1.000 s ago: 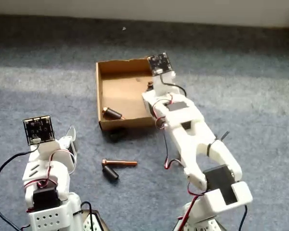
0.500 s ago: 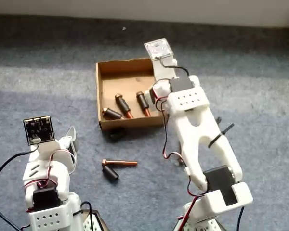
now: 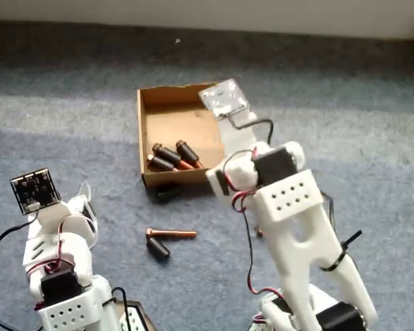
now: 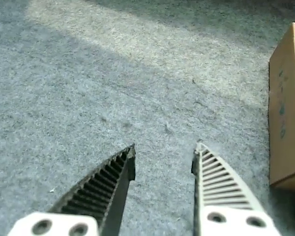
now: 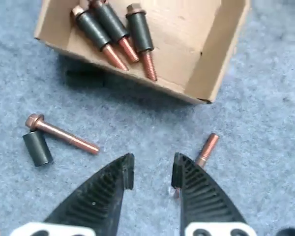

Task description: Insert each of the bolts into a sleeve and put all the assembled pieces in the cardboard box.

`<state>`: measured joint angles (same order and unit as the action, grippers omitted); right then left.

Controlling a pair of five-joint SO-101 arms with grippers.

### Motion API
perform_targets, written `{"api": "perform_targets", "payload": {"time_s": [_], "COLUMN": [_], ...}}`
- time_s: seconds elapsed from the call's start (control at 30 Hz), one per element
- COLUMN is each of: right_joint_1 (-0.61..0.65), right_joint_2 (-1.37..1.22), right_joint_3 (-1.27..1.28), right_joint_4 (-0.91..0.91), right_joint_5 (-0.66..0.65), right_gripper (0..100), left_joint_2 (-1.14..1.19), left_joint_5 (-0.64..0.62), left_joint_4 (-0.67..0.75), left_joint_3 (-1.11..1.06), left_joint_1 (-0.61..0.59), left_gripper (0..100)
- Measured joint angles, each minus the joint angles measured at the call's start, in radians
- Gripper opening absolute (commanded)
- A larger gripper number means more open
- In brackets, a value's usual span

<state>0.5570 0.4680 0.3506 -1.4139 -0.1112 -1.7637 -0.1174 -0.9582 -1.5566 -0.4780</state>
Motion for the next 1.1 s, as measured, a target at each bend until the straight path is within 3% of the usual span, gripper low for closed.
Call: {"api": "perform_targets", "payload": {"time_s": [0.2,0.4,0.77,1.1], "right_joint_1": [0.219,0.407,0.543,0.586], "right_joint_2": [0.095,0.061,-0.190,-0.348], "right_joint_3": [0.278,0.425,0.431,0.423], "right_joint_4": [0.196,0.434,0.609,0.629], "right_joint_5": [0.155,0.215,0.235,0.235], "right_gripper": [12.0,12.0,12.0,11.9], "left_joint_2": [0.000,0.000,0.000,0.000], "left_joint_5": [0.000,0.000,0.000,0.000], "left_joint_4": [0.009,0.009,0.011,0.011], "left_joint_3": [0.000,0.000,0.000,0.000], "left_joint_1": [-0.005,-0.005,-0.005,-0.005], "left_gripper": [21,19,18,18]}}
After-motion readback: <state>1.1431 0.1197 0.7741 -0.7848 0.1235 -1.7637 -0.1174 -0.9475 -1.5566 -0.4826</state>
